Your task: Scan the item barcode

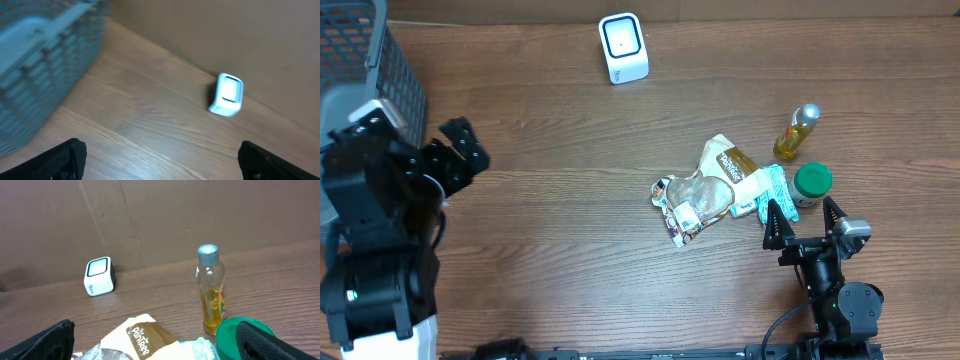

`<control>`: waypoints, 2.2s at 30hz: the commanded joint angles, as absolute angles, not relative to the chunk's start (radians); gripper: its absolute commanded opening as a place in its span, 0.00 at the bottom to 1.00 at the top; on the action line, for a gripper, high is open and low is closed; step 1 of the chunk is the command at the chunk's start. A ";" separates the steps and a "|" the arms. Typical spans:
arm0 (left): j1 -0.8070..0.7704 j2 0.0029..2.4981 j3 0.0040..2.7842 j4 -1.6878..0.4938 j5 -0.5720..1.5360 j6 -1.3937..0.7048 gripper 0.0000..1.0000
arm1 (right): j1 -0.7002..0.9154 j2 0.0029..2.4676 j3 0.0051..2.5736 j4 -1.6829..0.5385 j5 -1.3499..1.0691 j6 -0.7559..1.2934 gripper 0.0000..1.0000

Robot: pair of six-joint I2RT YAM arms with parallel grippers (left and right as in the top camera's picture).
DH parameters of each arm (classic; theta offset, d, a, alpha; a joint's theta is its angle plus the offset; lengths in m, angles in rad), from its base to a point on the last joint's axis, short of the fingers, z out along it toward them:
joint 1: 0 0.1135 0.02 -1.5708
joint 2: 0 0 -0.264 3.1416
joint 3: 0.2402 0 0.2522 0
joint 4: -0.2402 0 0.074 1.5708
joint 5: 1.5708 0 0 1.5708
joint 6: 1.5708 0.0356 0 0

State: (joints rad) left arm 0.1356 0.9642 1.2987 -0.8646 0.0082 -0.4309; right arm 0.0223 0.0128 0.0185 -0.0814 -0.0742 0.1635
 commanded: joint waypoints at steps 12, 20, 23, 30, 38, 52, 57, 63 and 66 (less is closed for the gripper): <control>0.005 0.671 0.949 -0.809 0.026 -0.439 0.99 | 0.029 0.003 0.008 -0.077 -0.077 0.159 1.00; 0.006 0.446 0.716 -0.390 0.026 -0.426 0.99 | 0.029 0.003 0.008 -0.077 -0.077 0.159 1.00; 0.006 0.361 0.643 -0.220 0.025 -0.413 1.00 | 0.029 0.003 0.008 -0.077 -0.077 0.159 1.00; 0.006 0.204 0.453 0.164 0.027 -0.315 1.00 | 0.029 0.003 0.008 -0.077 -0.076 0.159 1.00; 0.006 0.052 0.243 0.378 0.018 -0.291 1.00 | 0.029 0.003 0.008 -0.077 -0.077 0.159 1.00; 0.007 0.003 0.014 0.404 0.011 -0.292 0.99 | 0.029 0.003 0.008 -0.077 -0.076 0.159 1.00; 0.007 0.003 0.005 0.301 0.004 -0.290 1.00 | 0.029 0.003 0.008 -0.077 -0.077 0.159 1.00; 0.007 0.003 0.005 0.120 -0.004 -0.282 0.99 | 0.029 0.003 0.008 -0.077 -0.077 0.159 1.00; 0.007 0.003 0.005 0.047 -0.003 -0.238 1.00 | 0.029 0.003 0.008 -0.077 -0.076 0.159 1.00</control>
